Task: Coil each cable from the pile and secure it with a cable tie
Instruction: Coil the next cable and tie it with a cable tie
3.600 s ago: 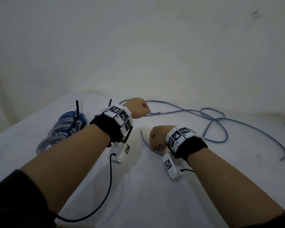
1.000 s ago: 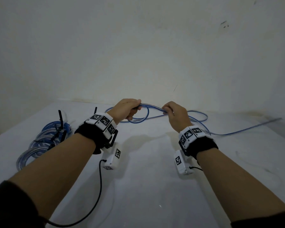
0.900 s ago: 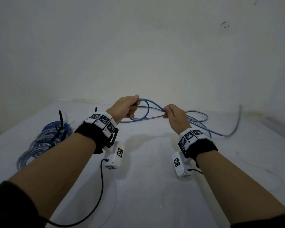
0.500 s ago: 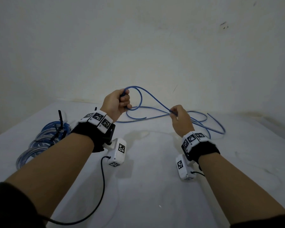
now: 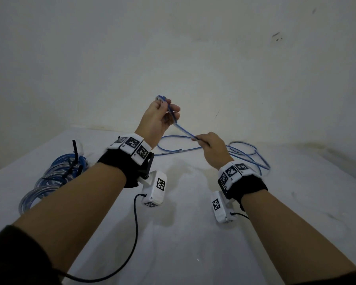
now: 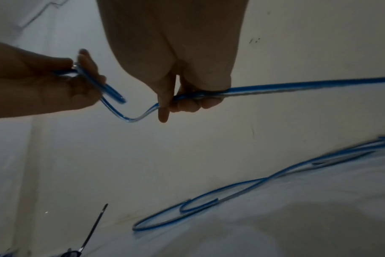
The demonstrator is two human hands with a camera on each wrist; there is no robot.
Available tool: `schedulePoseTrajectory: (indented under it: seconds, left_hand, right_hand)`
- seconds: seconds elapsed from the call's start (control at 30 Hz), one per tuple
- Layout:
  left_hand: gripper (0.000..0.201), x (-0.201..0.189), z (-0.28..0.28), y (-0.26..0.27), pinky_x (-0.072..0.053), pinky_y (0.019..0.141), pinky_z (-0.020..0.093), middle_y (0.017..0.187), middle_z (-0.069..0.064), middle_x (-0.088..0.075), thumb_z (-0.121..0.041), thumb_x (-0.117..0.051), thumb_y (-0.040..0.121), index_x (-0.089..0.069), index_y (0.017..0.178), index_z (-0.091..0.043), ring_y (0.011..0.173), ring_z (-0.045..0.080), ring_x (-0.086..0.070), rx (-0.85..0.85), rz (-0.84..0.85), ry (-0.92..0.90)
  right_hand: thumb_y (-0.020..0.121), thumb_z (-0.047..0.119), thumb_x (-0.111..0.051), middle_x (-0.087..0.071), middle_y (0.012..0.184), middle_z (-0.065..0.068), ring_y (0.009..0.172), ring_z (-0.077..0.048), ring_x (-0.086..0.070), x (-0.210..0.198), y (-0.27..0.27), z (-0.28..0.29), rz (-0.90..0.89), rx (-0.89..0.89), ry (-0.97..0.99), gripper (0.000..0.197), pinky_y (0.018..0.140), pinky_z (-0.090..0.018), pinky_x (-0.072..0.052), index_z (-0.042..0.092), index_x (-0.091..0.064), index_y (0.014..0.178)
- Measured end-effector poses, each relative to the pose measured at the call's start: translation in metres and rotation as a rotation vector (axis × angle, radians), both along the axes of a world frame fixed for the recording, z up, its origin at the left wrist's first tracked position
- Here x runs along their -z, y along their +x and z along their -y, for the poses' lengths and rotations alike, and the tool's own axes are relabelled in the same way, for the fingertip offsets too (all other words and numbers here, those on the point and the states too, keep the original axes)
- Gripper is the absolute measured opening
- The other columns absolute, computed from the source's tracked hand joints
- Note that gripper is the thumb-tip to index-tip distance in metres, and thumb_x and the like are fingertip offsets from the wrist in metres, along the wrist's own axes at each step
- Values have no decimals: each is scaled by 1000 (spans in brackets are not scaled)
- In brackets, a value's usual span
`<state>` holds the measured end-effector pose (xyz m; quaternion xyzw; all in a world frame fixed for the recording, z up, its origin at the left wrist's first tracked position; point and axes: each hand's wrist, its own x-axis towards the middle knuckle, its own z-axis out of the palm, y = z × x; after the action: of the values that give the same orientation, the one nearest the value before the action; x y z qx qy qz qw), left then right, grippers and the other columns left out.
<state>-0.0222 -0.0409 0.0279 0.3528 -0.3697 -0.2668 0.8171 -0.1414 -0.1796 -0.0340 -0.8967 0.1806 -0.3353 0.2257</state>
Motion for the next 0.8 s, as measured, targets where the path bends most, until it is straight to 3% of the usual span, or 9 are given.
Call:
schedulePoseTrajectory:
  seconds: [0.07, 0.17, 0.33, 0.4, 0.47, 0.53, 0.6, 0.7, 0.8]
  left_hand:
    - [21, 2, 4, -3, -52, 71, 21, 80, 6, -59, -11, -28, 103, -45, 90, -12, 64, 8, -62, -133, 190, 95]
    - [17, 12, 7, -5, -48, 68, 19, 78, 3, -59, -7, -32, 101, -44, 92, -12, 63, 5, -57, -348, 507, 202]
    - [11, 26, 4, 5, -46, 73, 35, 74, -6, -61, -17, -38, 99, -45, 94, -10, 67, 17, -55, -540, 856, 470]
    - [15, 30, 1, 6, -48, 76, 40, 76, -4, -64, -19, -38, 99, -47, 96, -8, 73, 28, -59, -509, 909, 567]
    - [18, 32, -2, 5, -48, 78, 39, 81, 2, -68, -19, -37, 100, -50, 98, -7, 79, 27, -59, -466, 960, 642]
    - [21, 32, -5, 4, -45, 78, 31, 84, 6, -70, -19, -34, 100, -52, 98, -8, 79, 20, -57, -428, 1008, 704]
    - [24, 34, -6, 6, -45, 79, 33, 78, 5, -66, -19, -32, 101, -53, 90, -12, 76, 19, -55, -372, 1029, 749]
    - [33, 35, -8, 8, -44, 73, 39, 77, 7, -59, -26, -33, 100, -56, 79, -15, 69, 20, -49, -238, 940, 757]
    - [41, 30, -11, 5, -38, 62, 28, 63, -2, -53, -37, -37, 99, -61, 72, -18, 60, 15, -45, -203, 926, 803]
  right_hand:
    - [95, 4, -47, -53, 88, -8, 85, -20, -49, -2, 2, -10, -15, -53, 28, 27, 70, -19, -31, 4, -62, 117]
    - [90, 6, -56, -50, 75, 1, 68, -12, -48, -7, 0, -23, 46, -128, 106, 11, 62, -18, -36, 10, -56, 100]
    - [81, -2, -60, -55, 85, -4, 74, -13, -48, -13, -1, -23, 77, -143, -38, 15, 67, -9, -37, 7, -62, 93]
    - [81, 0, -64, -56, 86, -7, 76, -12, -48, -16, -1, -22, 85, -147, -103, 13, 70, -5, -36, 6, -67, 92]
    - [82, 5, -66, -60, 87, -8, 77, -15, -53, -16, -1, -19, 93, -161, -131, 10, 75, -8, -38, 7, -70, 91]
    - [82, 13, -67, -62, 86, -2, 80, -17, -58, -15, -1, -18, 111, -165, -142, 9, 84, -29, -46, 12, -69, 90]
    - [82, 22, -67, -62, 83, 7, 84, -18, -58, -14, -2, -17, 123, -142, -166, 7, 85, -46, -44, 18, -66, 87]
    - [82, 34, -65, -67, 83, 10, 89, -20, -56, -17, -4, -17, 134, -68, -247, 13, 84, -41, -35, 22, -69, 82]
    - [82, 44, -59, -67, 85, 5, 89, -20, -56, -19, -8, -10, 146, -2, -338, 22, 81, -40, -34, 27, -73, 82]
